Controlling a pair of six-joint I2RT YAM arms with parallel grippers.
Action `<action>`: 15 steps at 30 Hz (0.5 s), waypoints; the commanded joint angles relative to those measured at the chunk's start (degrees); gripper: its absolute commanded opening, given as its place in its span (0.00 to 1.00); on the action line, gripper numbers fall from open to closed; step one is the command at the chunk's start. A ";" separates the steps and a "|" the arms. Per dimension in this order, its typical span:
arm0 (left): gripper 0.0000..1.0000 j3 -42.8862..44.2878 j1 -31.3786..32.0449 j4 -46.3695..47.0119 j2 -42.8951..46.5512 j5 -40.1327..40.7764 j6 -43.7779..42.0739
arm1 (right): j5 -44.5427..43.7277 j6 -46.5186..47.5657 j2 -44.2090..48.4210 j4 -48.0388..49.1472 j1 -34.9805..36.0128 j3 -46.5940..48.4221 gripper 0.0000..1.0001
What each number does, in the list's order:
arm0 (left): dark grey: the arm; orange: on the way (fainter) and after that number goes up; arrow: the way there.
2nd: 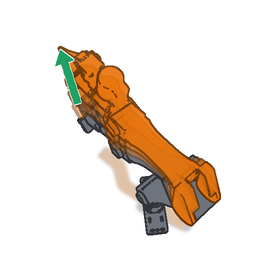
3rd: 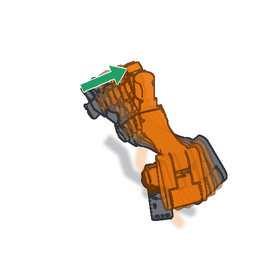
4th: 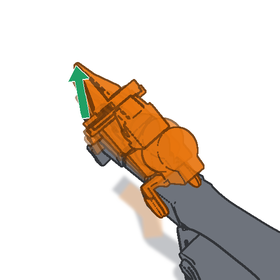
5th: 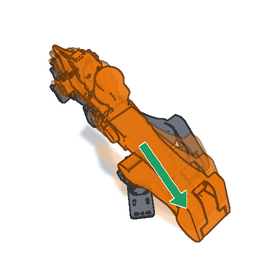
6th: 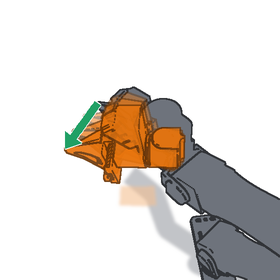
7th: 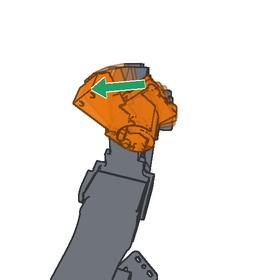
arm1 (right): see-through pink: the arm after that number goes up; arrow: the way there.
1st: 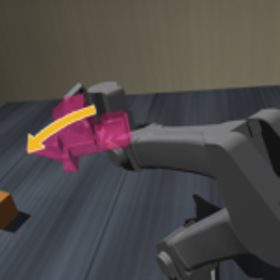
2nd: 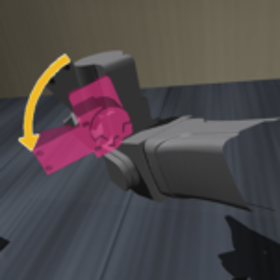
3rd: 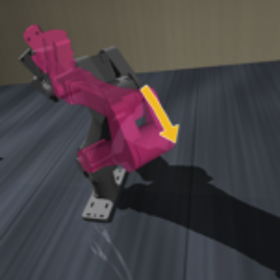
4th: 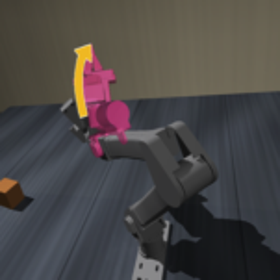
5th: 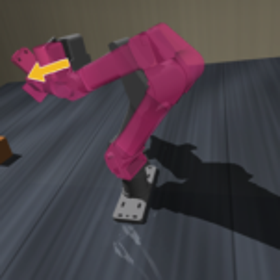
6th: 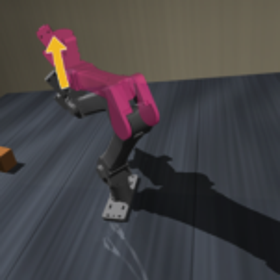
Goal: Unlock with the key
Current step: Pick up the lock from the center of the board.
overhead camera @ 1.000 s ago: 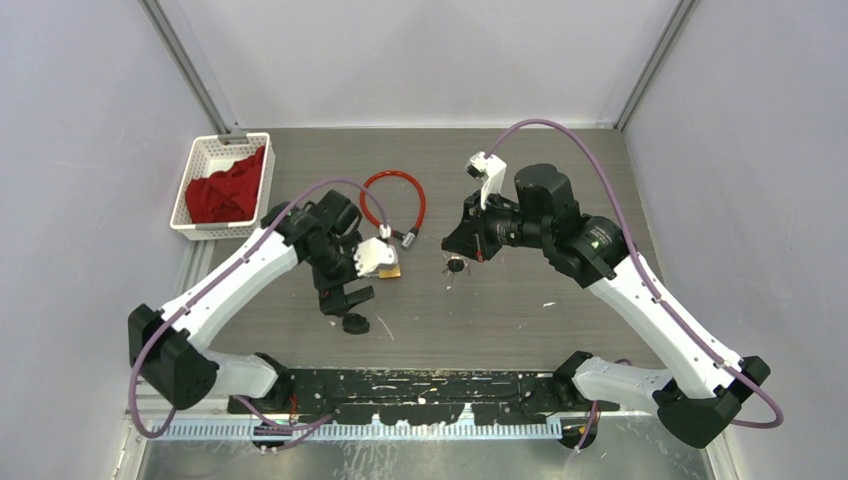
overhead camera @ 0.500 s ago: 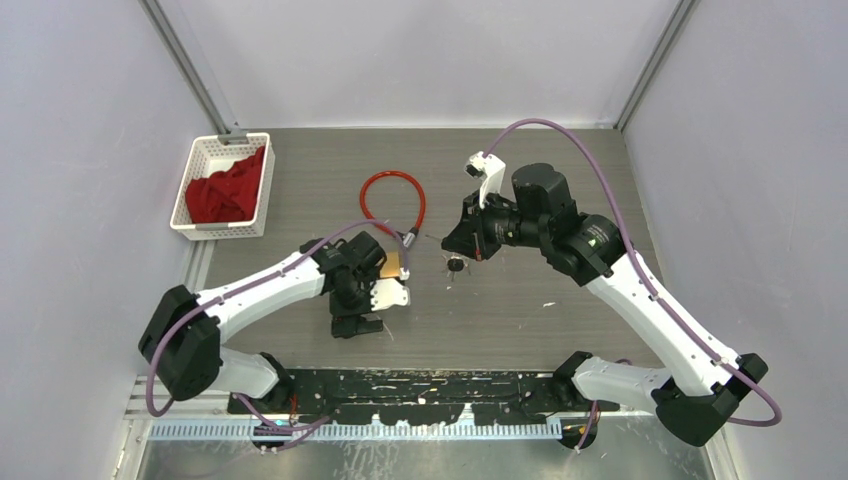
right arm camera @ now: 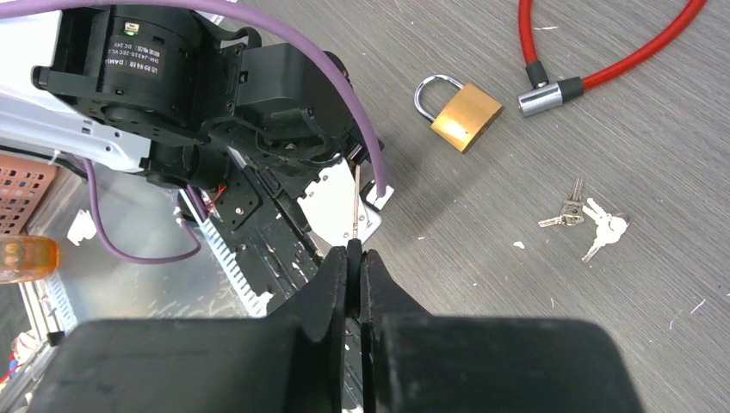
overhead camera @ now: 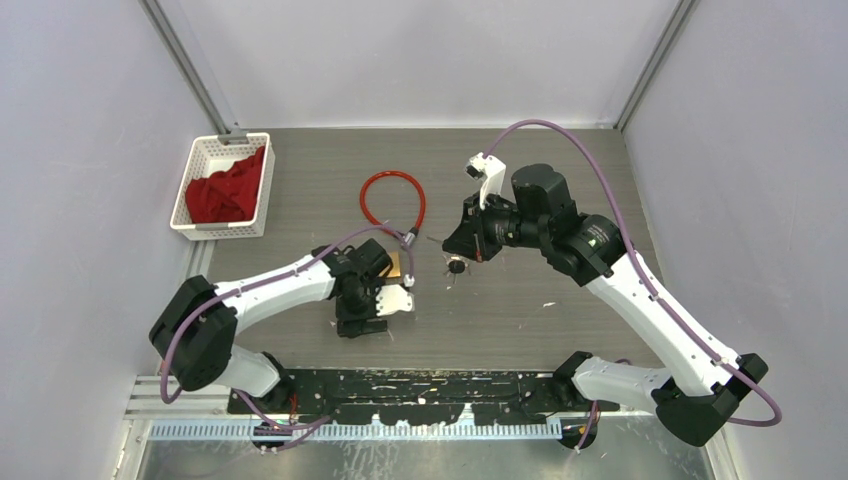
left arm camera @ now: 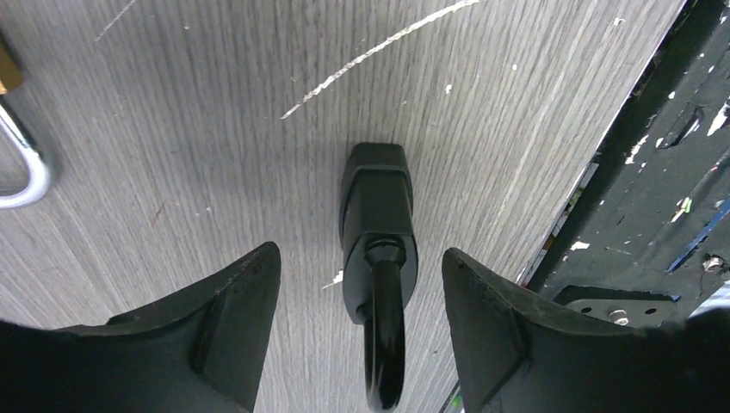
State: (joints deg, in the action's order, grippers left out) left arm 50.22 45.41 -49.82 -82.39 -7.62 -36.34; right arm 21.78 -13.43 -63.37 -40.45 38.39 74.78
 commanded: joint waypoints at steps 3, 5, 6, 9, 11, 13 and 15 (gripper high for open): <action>0.57 -1.26 1.59 3.88 1.67 1.67 1.42 | -0.60 -0.08 1.89 1.28 -0.32 2.65 0.01; 0.49 -1.78 2.31 5.06 1.39 2.36 1.78 | -0.51 -0.25 1.98 1.50 -0.29 2.44 0.01; 0.43 -1.85 2.58 5.61 1.14 2.47 1.93 | -0.53 -0.25 1.94 1.51 -0.26 2.27 0.01; 0.02 -2.14 2.73 6.98 -0.09 2.62 2.49 | -0.53 -0.04 2.26 1.59 -0.27 1.61 0.01; 0.00 -1.92 2.71 7.43 -0.94 2.57 2.84 | -0.99 0.29 2.43 1.58 -0.28 1.38 0.01; 0.00 -0.81 2.64 7.61 -0.50 2.05 3.04 | -1.65 0.86 2.45 1.39 -0.26 1.50 0.01; 0.00 2.06 1.26 7.55 1.13 -0.37 3.04 | -1.95 1.43 2.49 1.38 -0.25 1.96 0.01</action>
State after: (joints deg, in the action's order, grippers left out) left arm 48.45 47.92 -46.74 -82.39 -5.13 -33.98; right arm 21.19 -13.32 -62.70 -40.84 38.39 74.78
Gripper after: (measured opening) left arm 0.273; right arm 0.085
